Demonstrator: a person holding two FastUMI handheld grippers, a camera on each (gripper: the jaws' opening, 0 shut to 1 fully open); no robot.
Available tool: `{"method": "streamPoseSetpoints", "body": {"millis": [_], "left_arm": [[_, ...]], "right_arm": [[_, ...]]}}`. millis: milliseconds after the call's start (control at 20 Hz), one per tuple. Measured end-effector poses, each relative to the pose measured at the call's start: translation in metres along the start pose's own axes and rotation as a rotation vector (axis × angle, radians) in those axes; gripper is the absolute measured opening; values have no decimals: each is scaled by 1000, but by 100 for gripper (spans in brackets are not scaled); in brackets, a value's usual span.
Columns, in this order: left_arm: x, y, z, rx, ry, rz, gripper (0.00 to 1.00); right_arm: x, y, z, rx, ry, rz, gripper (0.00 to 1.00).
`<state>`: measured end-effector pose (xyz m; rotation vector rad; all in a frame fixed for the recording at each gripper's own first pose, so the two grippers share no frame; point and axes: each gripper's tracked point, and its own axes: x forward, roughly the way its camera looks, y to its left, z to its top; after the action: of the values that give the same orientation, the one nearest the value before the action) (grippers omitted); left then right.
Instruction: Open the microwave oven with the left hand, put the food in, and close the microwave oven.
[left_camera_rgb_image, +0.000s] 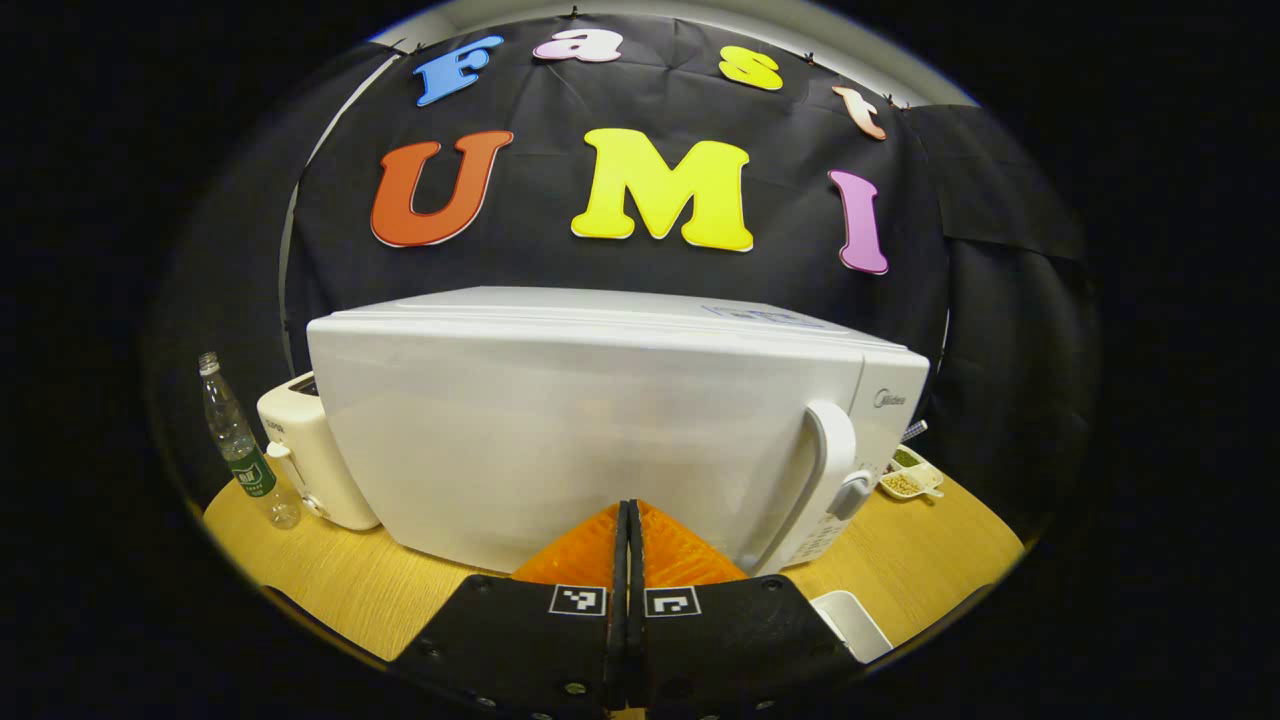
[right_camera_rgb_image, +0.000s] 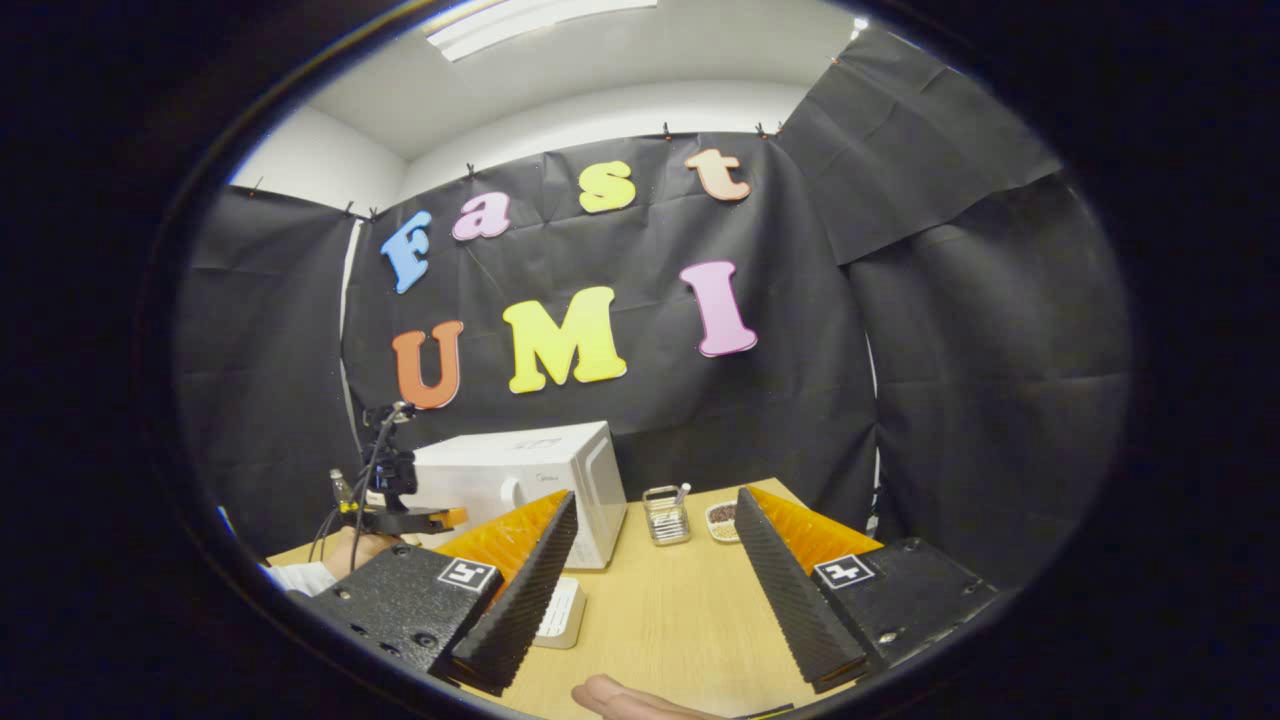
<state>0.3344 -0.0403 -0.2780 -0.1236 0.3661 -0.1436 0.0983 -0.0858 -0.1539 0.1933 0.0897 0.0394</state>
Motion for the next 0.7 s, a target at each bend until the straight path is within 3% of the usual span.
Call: {"method": "streamPoseSetpoints", "body": {"millis": [100,150,200,300,350,400,450,500,550,600,650,700], "left_arm": [[-29,-9,5,26,-18,-18,2],[-43,-11,7,49,-26,-15,7],[-56,-12,10,65,-29,-1,32],[-86,-13,20,82,-56,24,95],[-100,-13,26,83,-69,33,94],[-116,-17,31,79,-80,34,94],[-131,-20,36,77,-87,39,94],[-146,-20,41,77,-93,49,94],[-160,-21,47,77,-100,55,94],[-176,-24,52,80,-108,62,94],[-189,-27,57,83,-114,62,94],[-204,-30,60,85,-123,65,94]], "right_arm": [[-1,5,-2,13,20,-1,100],[-2,8,-2,15,27,3,90],[-4,10,0,16,28,4,100],[-8,15,3,14,29,6,100],[-10,19,5,11,28,9,100],[-13,21,6,10,28,10,90],[-17,24,9,9,29,12,90],[-20,27,10,9,30,15,100],[-24,30,12,10,31,20,100],[-28,32,14,10,30,22,90],[-34,35,17,9,26,22,90],[-39,38,21,6,19,26,100]]}}
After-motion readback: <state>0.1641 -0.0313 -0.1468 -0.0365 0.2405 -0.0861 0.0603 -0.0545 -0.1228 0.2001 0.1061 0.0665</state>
